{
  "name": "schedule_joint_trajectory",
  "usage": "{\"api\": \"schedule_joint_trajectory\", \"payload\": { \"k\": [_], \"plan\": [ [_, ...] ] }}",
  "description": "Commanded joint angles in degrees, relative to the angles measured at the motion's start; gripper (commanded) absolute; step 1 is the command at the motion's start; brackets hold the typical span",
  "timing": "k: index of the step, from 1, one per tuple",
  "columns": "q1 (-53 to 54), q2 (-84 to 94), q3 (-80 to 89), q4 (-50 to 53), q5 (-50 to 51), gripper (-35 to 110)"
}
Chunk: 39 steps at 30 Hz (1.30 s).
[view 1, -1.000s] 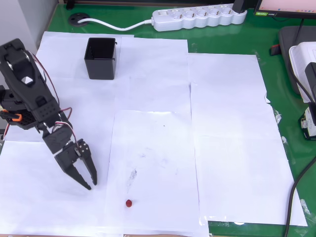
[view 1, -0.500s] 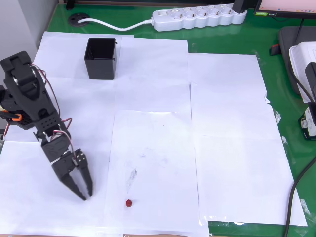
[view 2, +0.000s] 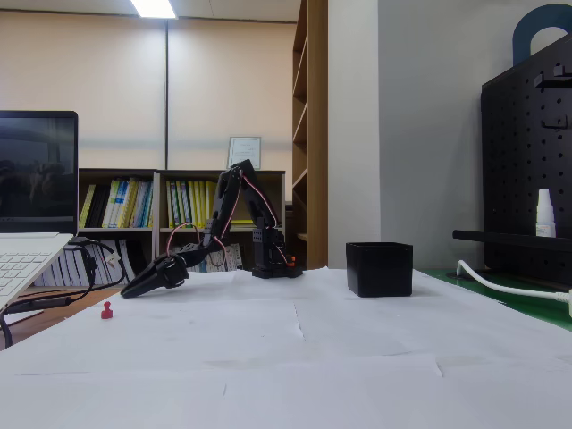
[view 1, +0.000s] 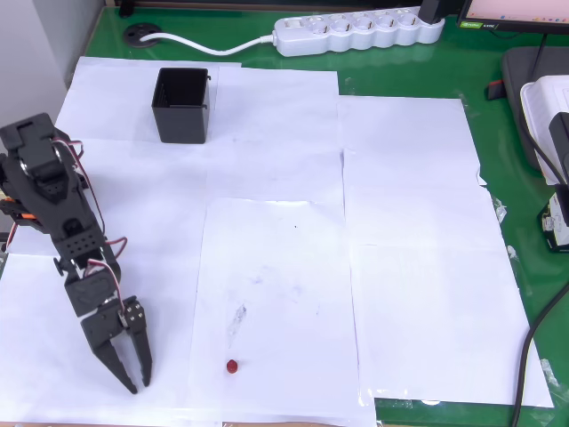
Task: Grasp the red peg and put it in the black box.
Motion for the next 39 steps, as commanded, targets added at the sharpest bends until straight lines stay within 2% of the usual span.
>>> {"api": "schedule_joint_trajectory", "payload": {
  "k": [1, 12, 14, 18, 24, 34, 39],
  "plan": [
    [0.0, 0.26, 2.9, -1.49, 0.0, 0],
    [-0.18, 0.53, 3.43, -1.67, -0.26, 1],
    [-0.26, 0.62, 3.52, -1.67, -0.53, 10],
    [-0.88, 0.62, 3.78, -1.67, 0.88, 14],
    [-2.64, 0.62, 2.81, -1.49, -2.81, 48],
    [-10.2, -1.14, 2.55, -2.64, 2.99, 48],
    [-13.97, -1.05, 2.46, -6.94, 3.69, 47]
  ]
}}
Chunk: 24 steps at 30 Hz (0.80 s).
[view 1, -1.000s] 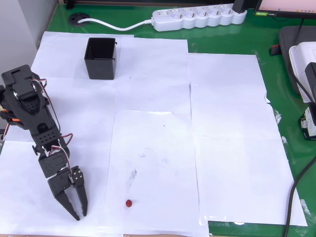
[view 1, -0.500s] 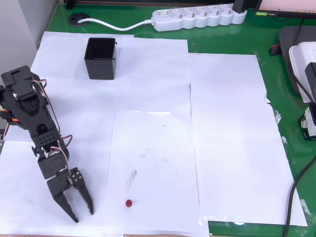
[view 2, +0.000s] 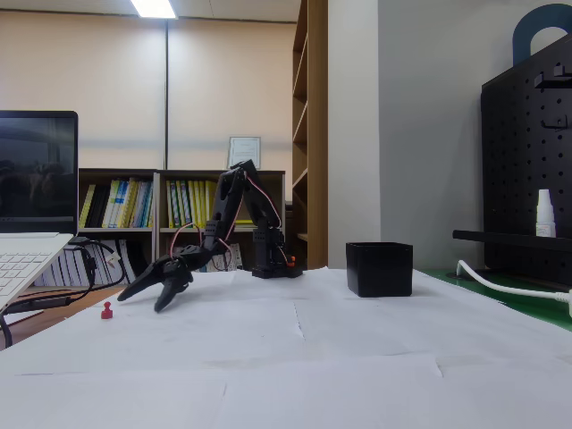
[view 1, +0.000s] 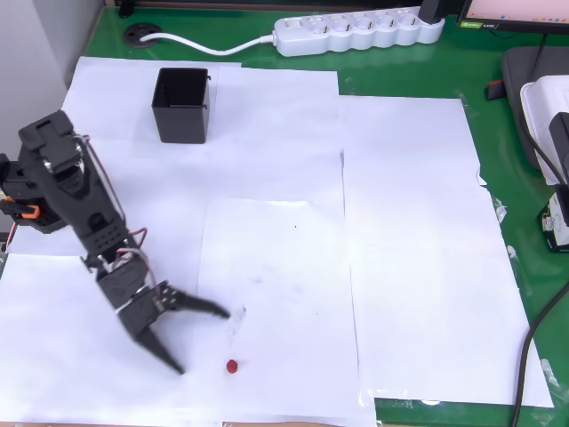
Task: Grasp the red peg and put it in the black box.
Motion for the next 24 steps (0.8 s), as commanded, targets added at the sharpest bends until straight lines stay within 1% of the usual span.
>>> {"api": "schedule_joint_trajectory", "payload": {
  "k": [1, 8, 16, 21, 24],
  "plan": [
    [-1.32, -1.93, 1.76, -3.43, -0.18, 47],
    [-2.46, 2.2, 6.86, -3.43, -1.14, 47],
    [-0.53, 8.53, 12.39, -3.6, -2.9, 48],
    [0.97, 10.9, 13.71, -5.01, -3.6, 48],
    [1.49, 12.92, 13.45, -7.82, -4.04, 48]
  ]
}}
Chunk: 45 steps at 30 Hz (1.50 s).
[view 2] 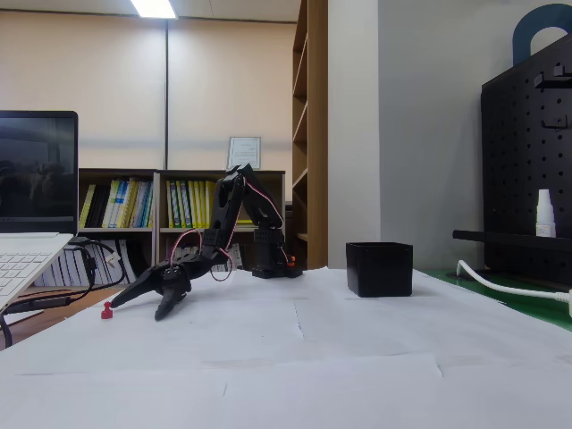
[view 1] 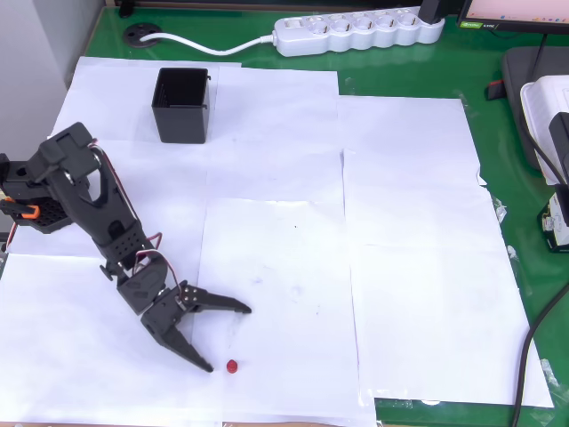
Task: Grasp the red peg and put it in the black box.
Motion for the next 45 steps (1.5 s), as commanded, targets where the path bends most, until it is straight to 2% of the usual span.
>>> {"api": "schedule_joint_trajectory", "payload": {
  "k": [1, 10, 33, 40, 45],
  "plan": [
    [1.41, 1.85, 2.02, -3.69, -1.41, 48],
    [1.93, 3.69, 1.93, -5.98, -1.58, 47],
    [3.78, 10.02, 12.74, -4.75, -0.53, 46],
    [3.87, 9.23, 11.34, -4.48, -0.35, 46],
    [4.48, 4.04, 9.05, 5.89, 1.49, 46]
  ]
}}
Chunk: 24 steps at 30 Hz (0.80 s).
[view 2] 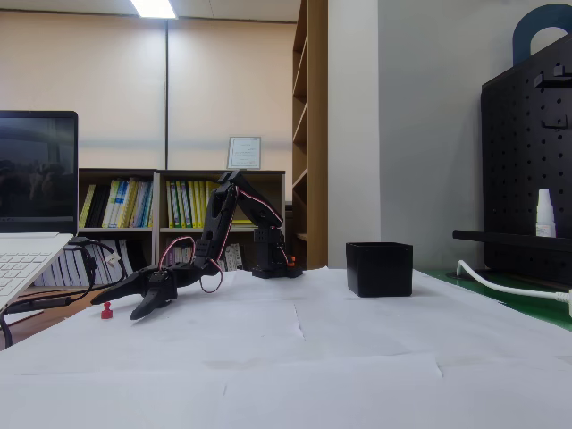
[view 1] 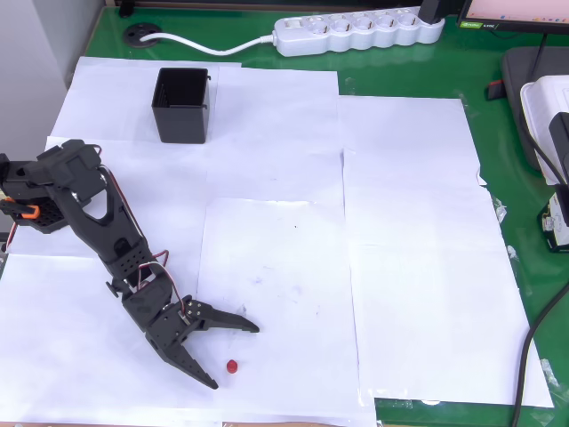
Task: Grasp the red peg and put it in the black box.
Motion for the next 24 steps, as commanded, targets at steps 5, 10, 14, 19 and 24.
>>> {"api": "schedule_joint_trajectory", "payload": {
  "k": [5, 10, 14, 19, 24],
  "plan": [
    [2.02, -5.54, -2.11, 9.76, 5.19, 46],
    [1.85, -6.24, -2.9, 11.16, 7.65, 44],
    [2.11, -6.15, -2.99, 11.78, 8.0, 41],
    [2.11, -6.33, -3.25, 12.13, 7.91, 32],
    [1.93, -6.59, -3.43, 13.36, 5.71, 29]
  ]
}}
